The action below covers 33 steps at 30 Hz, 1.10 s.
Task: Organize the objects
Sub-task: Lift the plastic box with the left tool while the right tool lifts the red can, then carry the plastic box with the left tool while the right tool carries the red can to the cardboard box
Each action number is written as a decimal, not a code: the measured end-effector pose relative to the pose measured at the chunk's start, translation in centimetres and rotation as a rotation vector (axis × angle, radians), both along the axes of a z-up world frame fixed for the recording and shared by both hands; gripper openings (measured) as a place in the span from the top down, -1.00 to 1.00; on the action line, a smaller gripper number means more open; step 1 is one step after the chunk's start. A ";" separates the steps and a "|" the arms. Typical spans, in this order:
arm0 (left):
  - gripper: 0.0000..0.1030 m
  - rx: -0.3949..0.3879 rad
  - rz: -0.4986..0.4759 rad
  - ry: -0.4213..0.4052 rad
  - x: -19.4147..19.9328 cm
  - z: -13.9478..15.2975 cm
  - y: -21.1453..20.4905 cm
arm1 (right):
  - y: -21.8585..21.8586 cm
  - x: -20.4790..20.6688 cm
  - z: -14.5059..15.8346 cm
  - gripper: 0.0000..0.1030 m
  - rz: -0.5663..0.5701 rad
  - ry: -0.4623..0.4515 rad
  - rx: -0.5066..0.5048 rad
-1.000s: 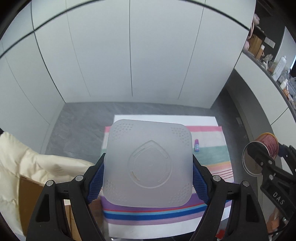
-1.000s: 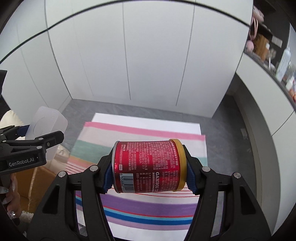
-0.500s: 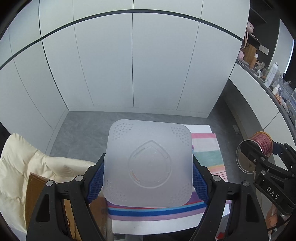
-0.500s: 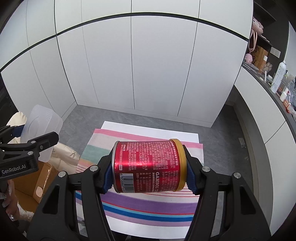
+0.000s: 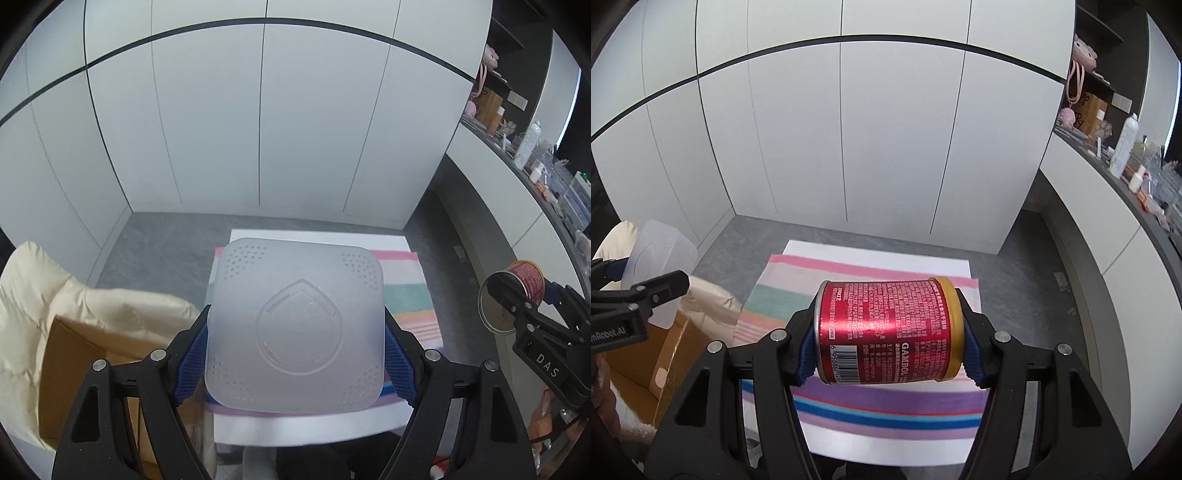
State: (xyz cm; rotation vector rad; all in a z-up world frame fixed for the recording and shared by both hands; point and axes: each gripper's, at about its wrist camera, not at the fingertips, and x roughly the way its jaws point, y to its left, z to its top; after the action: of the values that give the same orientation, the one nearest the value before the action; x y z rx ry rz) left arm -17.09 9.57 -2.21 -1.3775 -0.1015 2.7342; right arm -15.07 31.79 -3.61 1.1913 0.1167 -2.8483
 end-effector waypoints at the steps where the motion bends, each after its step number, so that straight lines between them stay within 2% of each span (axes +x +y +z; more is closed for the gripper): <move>1: -0.59 -0.010 0.002 0.003 0.7 -0.1 0.0 | 0.0 0.8 -0.2 -0.24 0.002 -0.002 -0.001; 9: -0.59 -0.071 -0.016 0.045 7.2 -0.5 0.9 | 1.2 7.2 -1.2 -0.24 -0.043 0.025 0.010; 15: -0.59 -0.029 -0.022 0.036 11.5 -2.3 1.1 | 2.8 11.2 -2.4 -0.24 -0.080 0.005 -0.036; 18: -0.59 -0.049 -0.011 0.043 13.4 -3.6 1.7 | 3.7 13.0 -3.2 -0.24 -0.110 -0.010 -0.052; 23: -0.59 -0.072 -0.042 0.002 15.1 -5.6 2.4 | 5.2 15.7 -5.2 -0.24 -0.155 -0.055 -0.067; 30: -0.59 -0.076 -0.066 -0.008 16.4 -6.1 3.3 | 5.7 19.2 -7.4 -0.24 -0.184 -0.089 -0.025; 33: -0.59 -0.071 -0.071 -0.007 16.2 -5.9 3.4 | 6.5 20.0 -8.0 -0.24 -0.205 -0.110 -0.036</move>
State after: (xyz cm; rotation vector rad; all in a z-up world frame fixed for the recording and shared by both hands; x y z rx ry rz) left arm -0.92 12.93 -8.12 -1.3799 0.0434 2.7000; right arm 4.93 38.27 -11.61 1.4263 -0.0655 -2.9308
